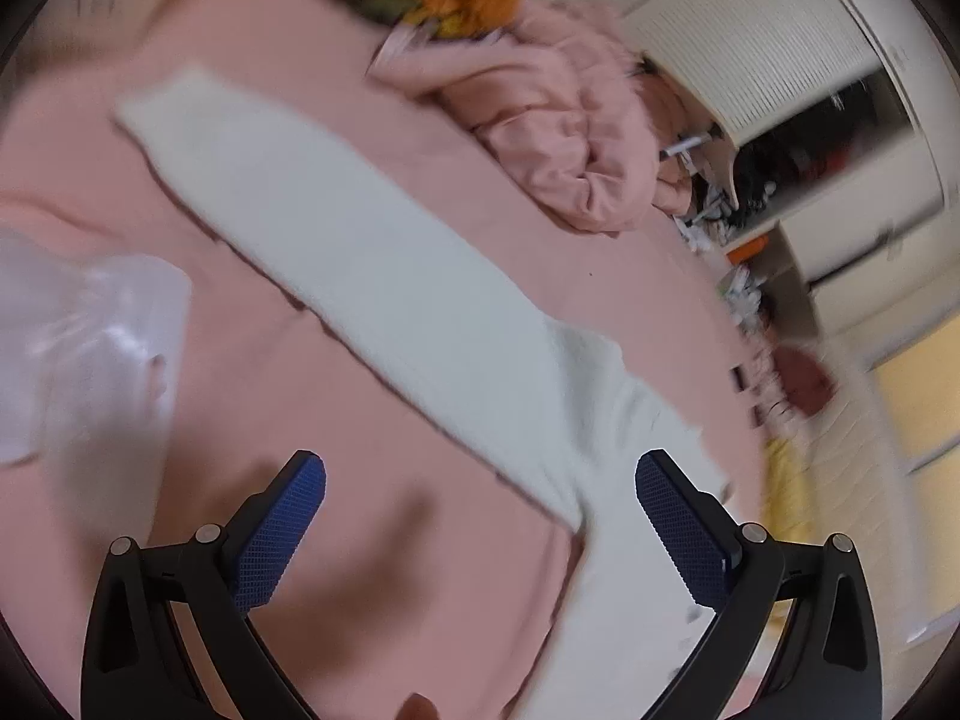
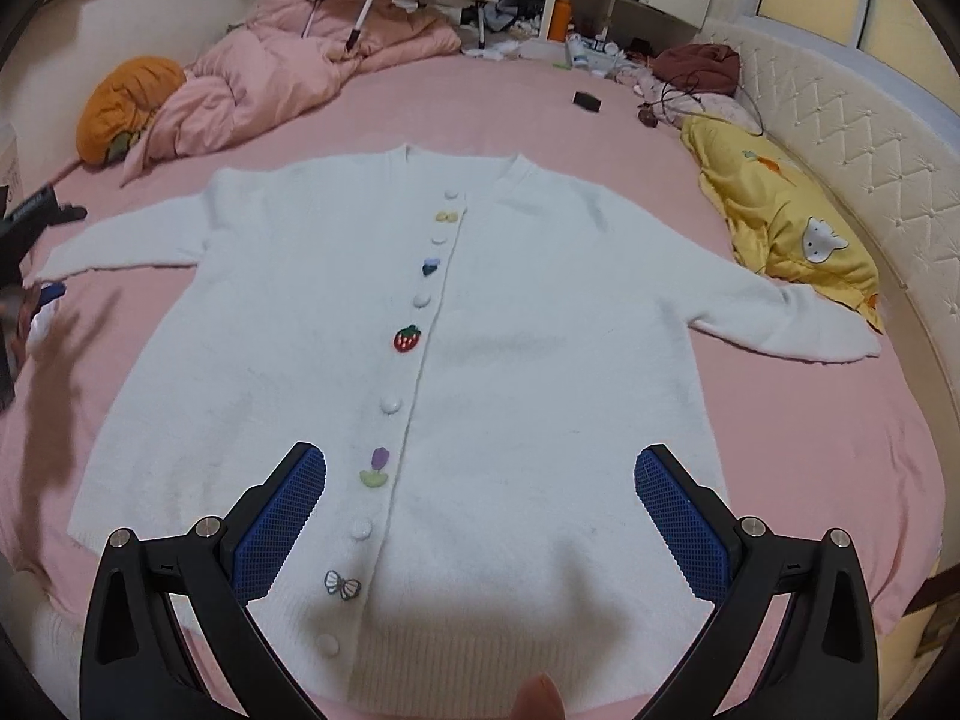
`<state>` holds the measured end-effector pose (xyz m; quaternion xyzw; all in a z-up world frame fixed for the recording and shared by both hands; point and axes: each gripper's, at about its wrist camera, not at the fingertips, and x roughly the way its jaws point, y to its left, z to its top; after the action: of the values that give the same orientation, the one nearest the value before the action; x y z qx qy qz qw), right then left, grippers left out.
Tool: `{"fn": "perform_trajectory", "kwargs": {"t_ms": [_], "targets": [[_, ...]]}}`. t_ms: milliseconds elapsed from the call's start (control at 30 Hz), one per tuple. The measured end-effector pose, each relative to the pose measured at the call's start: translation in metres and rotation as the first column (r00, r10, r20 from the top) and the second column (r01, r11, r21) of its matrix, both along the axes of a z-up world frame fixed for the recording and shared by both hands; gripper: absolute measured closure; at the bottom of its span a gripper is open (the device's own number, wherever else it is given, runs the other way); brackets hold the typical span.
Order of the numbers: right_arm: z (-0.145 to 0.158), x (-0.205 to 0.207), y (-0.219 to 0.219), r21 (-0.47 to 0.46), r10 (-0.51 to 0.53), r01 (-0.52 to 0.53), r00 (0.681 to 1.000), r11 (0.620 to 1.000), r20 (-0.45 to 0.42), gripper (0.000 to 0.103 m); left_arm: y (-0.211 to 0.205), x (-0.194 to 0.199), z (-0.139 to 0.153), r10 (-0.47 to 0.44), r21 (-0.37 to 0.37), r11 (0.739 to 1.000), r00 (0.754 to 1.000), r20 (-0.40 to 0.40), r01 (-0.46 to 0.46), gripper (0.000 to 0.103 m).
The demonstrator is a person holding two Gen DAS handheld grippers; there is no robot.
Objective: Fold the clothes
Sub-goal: 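Grasp the cuff of the white cardigan sleeve with the left gripper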
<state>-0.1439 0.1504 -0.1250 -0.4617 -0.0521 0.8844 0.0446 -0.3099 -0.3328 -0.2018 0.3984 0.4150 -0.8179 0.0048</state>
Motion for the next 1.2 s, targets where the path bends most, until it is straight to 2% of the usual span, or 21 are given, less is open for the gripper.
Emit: {"fn": "perform_trajectory", "kwargs": {"t_ms": [33,167,267,400,500,567,700,900,967,1000,1033,1067,1200], "targets": [[-0.003,-0.003,-0.001,0.0,0.002,-0.002,1.0,1.0,0.011,0.0,-0.007,-0.005,-0.006,0.015,0.024,1.0,1.0,-0.004,-0.015,0.0],[-0.008,-0.01,-0.009,0.009,0.014,-0.014,1.0,1.0,0.023,0.0,-0.037,-0.021,-0.025,0.12,0.036,0.992,0.993,0.009,-0.12,0.0],[-0.008,-0.013,-0.011,0.015,0.02,-0.02,1.0,1.0,0.021,0.0,-0.065,-0.035,-0.038,0.188,0.056,0.98,0.981,0.044,-0.19,0.0],[-0.009,-0.016,-0.011,0.014,0.015,-0.015,1.0,1.0,0.023,0.0,-0.102,-0.056,-0.035,0.249,0.055,0.967,0.968,-0.002,-0.249,0.0],[-0.008,-0.018,-0.011,0.025,0.013,-0.013,1.0,1.0,0.019,0.0,-0.13,-0.068,-0.039,0.292,0.093,0.952,0.956,0.0,-0.291,0.0],[-0.007,-0.019,-0.01,0.027,0.008,-0.008,1.0,1.0,0.015,0.0,-0.142,-0.076,-0.042,0.304,0.093,0.948,0.953,0.004,-0.303,0.0],[-0.007,-0.021,-0.011,0.027,0.007,-0.008,1.0,1.0,0.016,0.0,-0.151,-0.091,-0.039,0.298,0.049,0.954,0.954,-0.038,-0.296,0.0],[-0.01,-0.023,-0.018,0.02,0.027,-0.028,0.999,0.999,0.019,0.0,-0.144,-0.086,-0.043,0.229,-0.036,0.973,0.973,-0.022,-0.229,0.0],[-0.011,-0.023,-0.021,0.019,0.037,-0.037,0.999,0.999,0.025,0.0,-0.143,-0.085,-0.042,0.232,-0.059,0.971,0.973,-0.002,-0.232,0.009],[-0.011,-0.022,-0.021,0.018,0.04,-0.04,0.999,0.999,0.025,0.0,-0.144,-0.085,-0.042,0.238,-0.08,0.968,0.971,0.017,-0.236,0.033],[-0.011,-0.021,-0.022,0.018,0.043,-0.043,0.999,0.999,0.025,0.0,-0.145,-0.084,-0.043,0.241,-0.085,0.968,0.97,0.029,-0.238,0.072],[-0.01,-0.021,-0.022,0.019,0.045,-0.045,0.999,0.999,0.023,0.0,-0.146,-0.082,-0.046,0.242,-0.069,0.969,0.97,0.03,-0.239,0.089],[-0.009,-0.02,-0.021,0.02,0.04,-0.041,0.999,0.999,0.018,0.0,-0.149,-0.072,-0.054,0.246,-0.04,0.969,0.969,0.0,-0.246,0.092]]}}
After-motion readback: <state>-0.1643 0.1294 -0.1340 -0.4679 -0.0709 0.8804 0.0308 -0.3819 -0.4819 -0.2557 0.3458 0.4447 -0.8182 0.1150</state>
